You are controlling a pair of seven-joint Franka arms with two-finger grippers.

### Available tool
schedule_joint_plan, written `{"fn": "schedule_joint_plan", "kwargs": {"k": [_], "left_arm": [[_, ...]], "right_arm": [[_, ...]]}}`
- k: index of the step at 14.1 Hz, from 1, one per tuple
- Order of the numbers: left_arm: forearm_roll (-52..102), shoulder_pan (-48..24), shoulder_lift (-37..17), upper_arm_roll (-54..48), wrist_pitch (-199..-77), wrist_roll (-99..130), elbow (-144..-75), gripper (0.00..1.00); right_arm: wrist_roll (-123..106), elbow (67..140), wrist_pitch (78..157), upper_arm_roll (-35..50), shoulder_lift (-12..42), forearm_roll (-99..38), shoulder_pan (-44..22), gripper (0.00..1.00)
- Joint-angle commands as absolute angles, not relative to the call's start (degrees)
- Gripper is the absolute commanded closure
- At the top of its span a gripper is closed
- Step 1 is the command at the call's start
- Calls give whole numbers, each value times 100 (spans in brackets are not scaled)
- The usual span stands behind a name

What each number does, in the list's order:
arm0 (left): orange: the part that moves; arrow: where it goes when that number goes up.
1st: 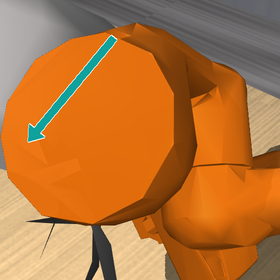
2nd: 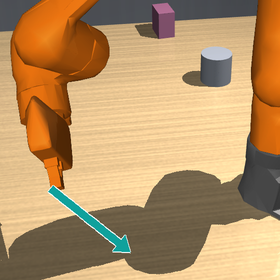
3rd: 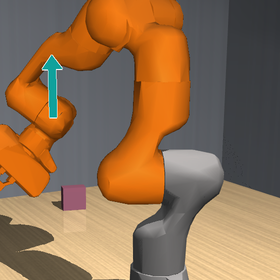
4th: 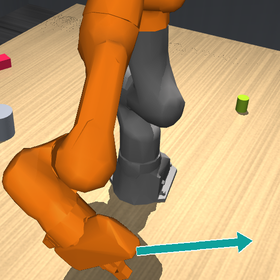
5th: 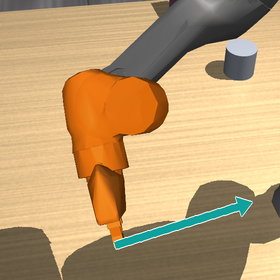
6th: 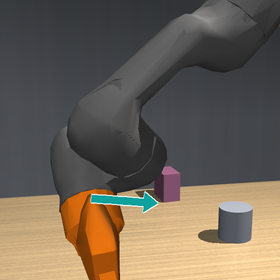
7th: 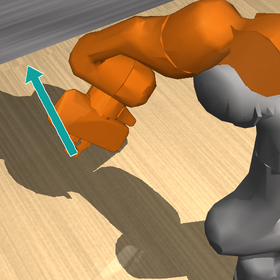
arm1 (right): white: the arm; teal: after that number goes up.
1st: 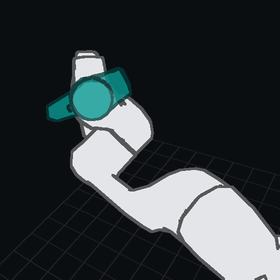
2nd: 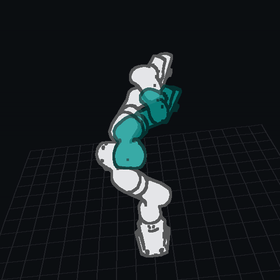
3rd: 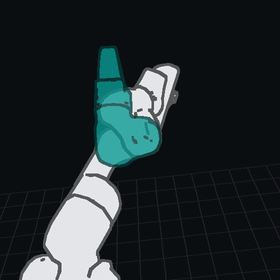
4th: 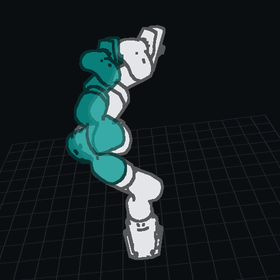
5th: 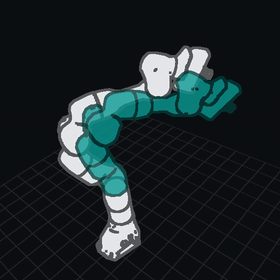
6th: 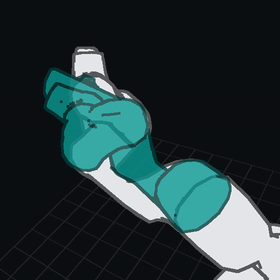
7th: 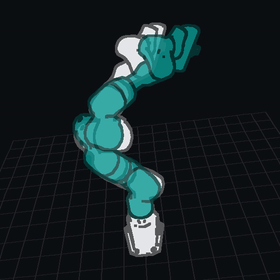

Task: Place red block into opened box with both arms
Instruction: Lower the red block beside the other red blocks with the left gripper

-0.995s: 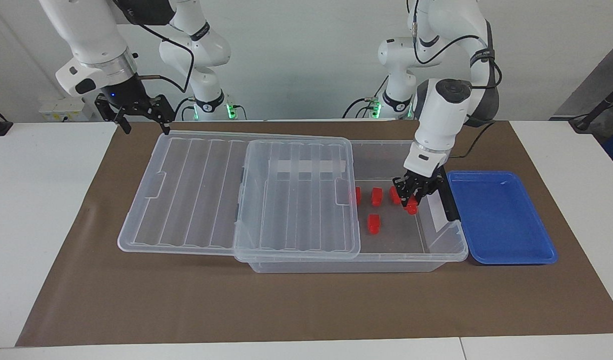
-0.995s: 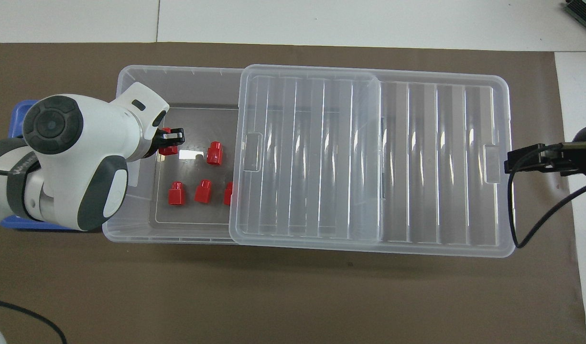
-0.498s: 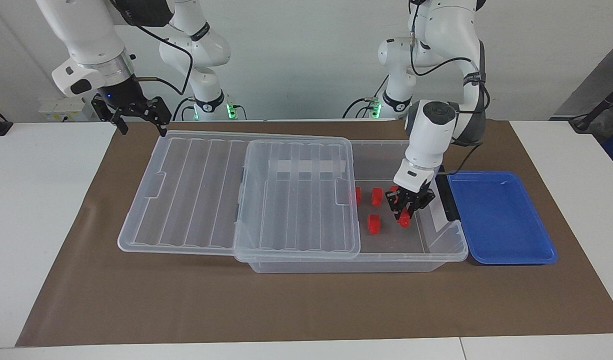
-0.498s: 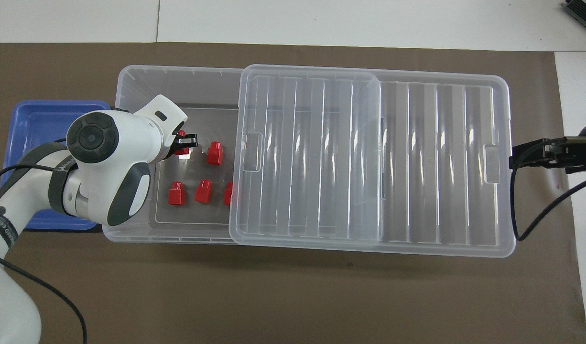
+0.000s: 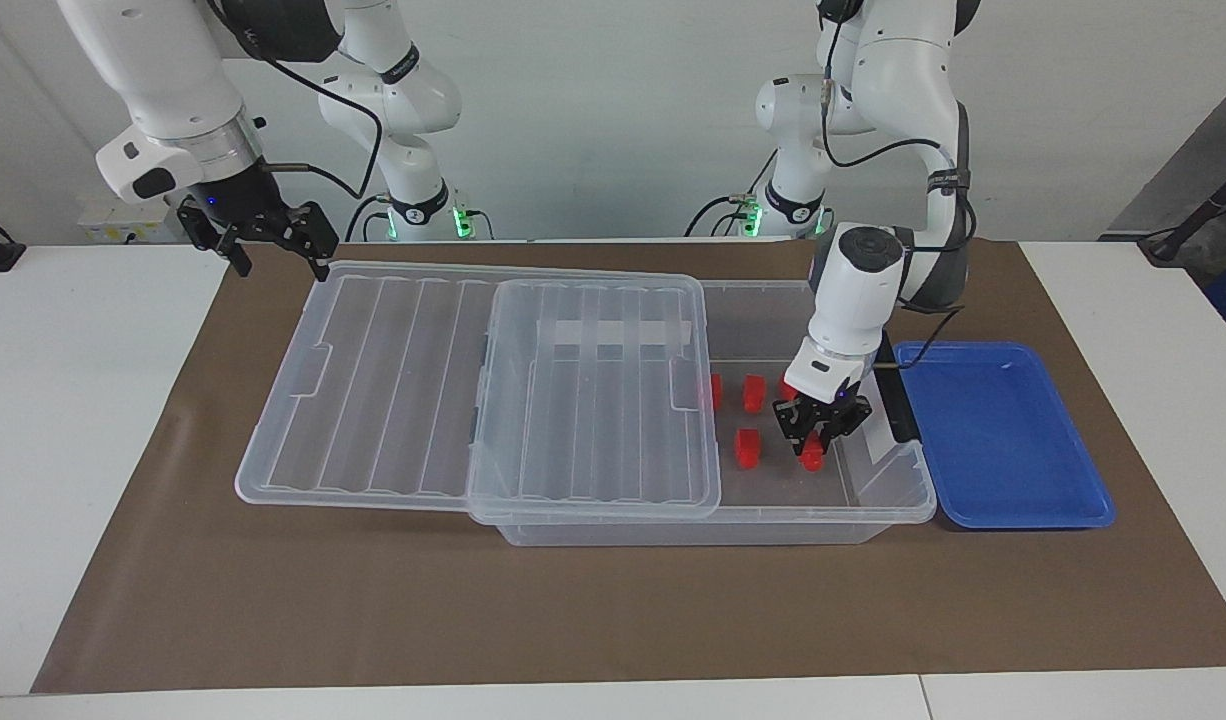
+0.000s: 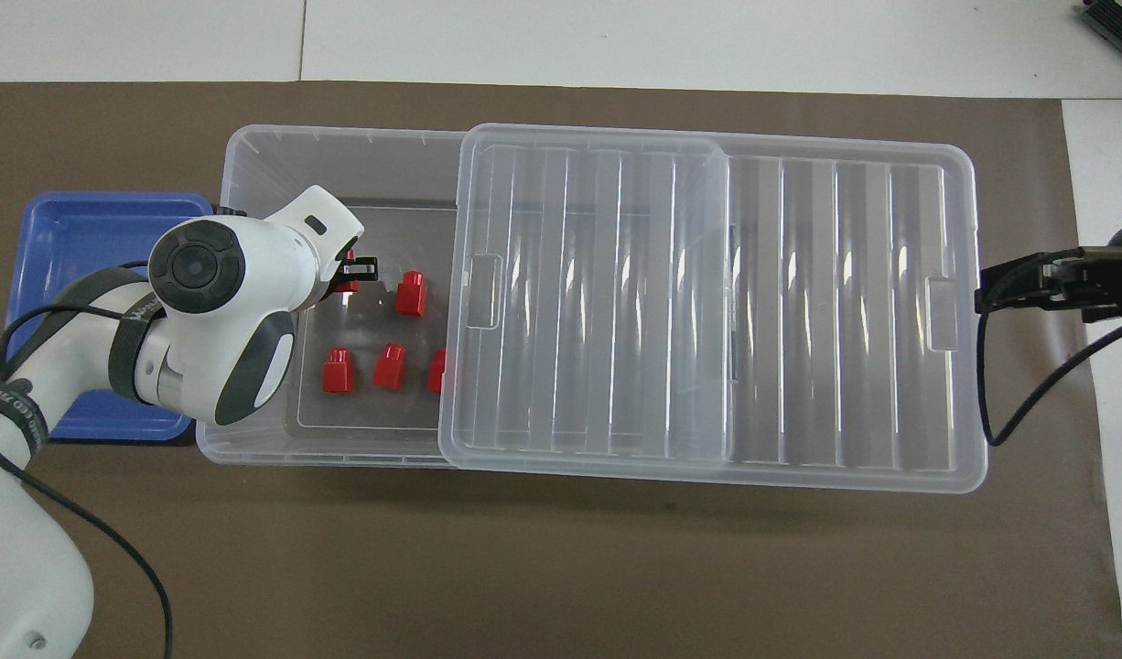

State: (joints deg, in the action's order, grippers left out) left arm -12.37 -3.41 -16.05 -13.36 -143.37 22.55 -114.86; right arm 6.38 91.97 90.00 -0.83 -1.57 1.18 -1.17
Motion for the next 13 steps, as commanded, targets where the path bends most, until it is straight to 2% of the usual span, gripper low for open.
{"fn": "schedule_joint_plan", "kwargs": {"k": [1,13], "left_arm": [[-1406,-351,-1722,-1310,-14519,2529,-11461,100],[-1669,-334,-2004,-1283,-14845,2698,-11470,100]], "right_arm": [[747,9114,8895,-62,-132,114,-105,0],[747,9202,8895,-62,-158,114,-105,0]]}}
